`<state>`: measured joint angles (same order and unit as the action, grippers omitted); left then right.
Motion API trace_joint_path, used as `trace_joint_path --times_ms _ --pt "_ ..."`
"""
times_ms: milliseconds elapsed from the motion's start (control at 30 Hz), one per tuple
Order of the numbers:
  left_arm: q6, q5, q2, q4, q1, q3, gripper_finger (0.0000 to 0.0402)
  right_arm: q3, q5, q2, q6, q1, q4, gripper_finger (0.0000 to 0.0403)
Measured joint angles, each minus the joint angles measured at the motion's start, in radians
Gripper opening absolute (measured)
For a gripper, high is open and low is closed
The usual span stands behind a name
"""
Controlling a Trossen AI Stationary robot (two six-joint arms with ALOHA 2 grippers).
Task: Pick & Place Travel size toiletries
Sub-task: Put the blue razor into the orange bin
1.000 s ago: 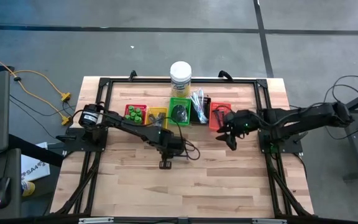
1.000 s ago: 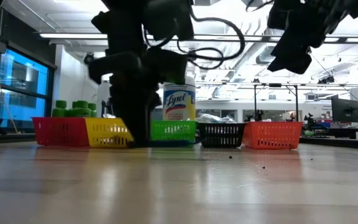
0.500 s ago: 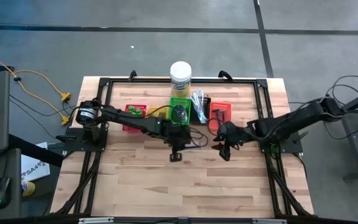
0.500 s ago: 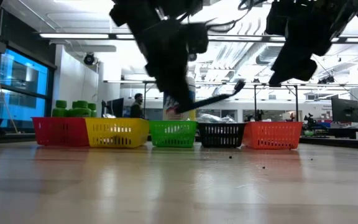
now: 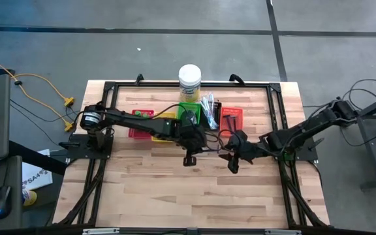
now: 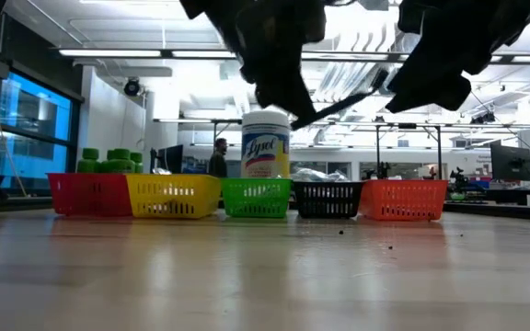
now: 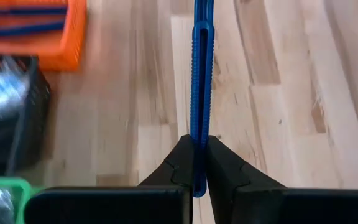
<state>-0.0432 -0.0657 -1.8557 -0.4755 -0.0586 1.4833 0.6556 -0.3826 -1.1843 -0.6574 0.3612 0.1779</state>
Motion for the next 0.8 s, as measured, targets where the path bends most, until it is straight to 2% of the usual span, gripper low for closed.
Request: trace_joint_path --times_ms 333,600,700,800 --pt "0.047 -0.002 0.001 0.001 0.0 0.073 0.0012 0.0 0.009 0.0 0.101 -0.003 -0.192 0.0174" --pt "0.061 -0.001 0.001 0.002 0.0 0.117 0.0009 0.0 -0.055 0.008 0.145 -0.004 -0.278 0.0173" --pt "0.062 -0.001 0.001 -0.009 0.0 0.135 0.0009 0.0 -0.056 0.008 0.157 -0.004 -0.279 0.0157" --pt "0.065 -0.001 0.001 -0.022 0.0 0.149 0.0009 0.0 -0.057 0.008 0.158 -0.004 -0.279 0.0122"
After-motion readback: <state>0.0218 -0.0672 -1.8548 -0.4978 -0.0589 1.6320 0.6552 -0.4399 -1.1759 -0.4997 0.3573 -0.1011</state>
